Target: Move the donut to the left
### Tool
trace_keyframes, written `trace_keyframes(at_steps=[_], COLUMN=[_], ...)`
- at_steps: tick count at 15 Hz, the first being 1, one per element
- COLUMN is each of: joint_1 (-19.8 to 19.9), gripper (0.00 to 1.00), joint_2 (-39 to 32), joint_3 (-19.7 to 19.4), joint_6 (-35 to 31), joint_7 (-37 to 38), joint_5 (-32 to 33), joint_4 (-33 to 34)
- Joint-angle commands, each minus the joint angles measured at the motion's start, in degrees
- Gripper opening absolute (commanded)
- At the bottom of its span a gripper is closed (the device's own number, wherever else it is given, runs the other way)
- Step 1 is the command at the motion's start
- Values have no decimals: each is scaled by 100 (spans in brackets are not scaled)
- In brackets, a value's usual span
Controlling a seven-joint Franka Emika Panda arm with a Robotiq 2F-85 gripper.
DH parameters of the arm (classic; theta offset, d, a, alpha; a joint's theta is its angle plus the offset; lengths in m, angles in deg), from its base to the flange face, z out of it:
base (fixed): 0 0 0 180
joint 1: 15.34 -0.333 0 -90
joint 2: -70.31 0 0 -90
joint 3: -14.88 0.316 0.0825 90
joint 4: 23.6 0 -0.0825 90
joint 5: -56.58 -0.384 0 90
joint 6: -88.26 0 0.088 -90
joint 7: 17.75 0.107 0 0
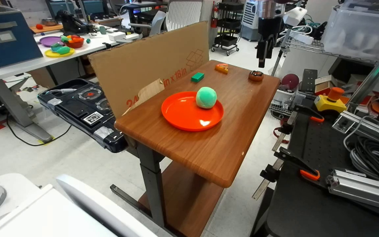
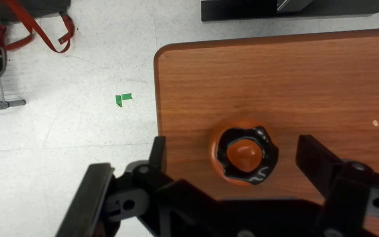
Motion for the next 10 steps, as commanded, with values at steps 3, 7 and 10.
trace_keyframes(at_steps=[3,7,10], joint_1=[121,144,136], gripper=[100,100,100], joint_2=[-440,-657,-789], joint_3=[136,268,348], joint_6=[24,236,397], joint_7=[198,122,106], joint_5=[228,127,111], joint_4=[306,561,722])
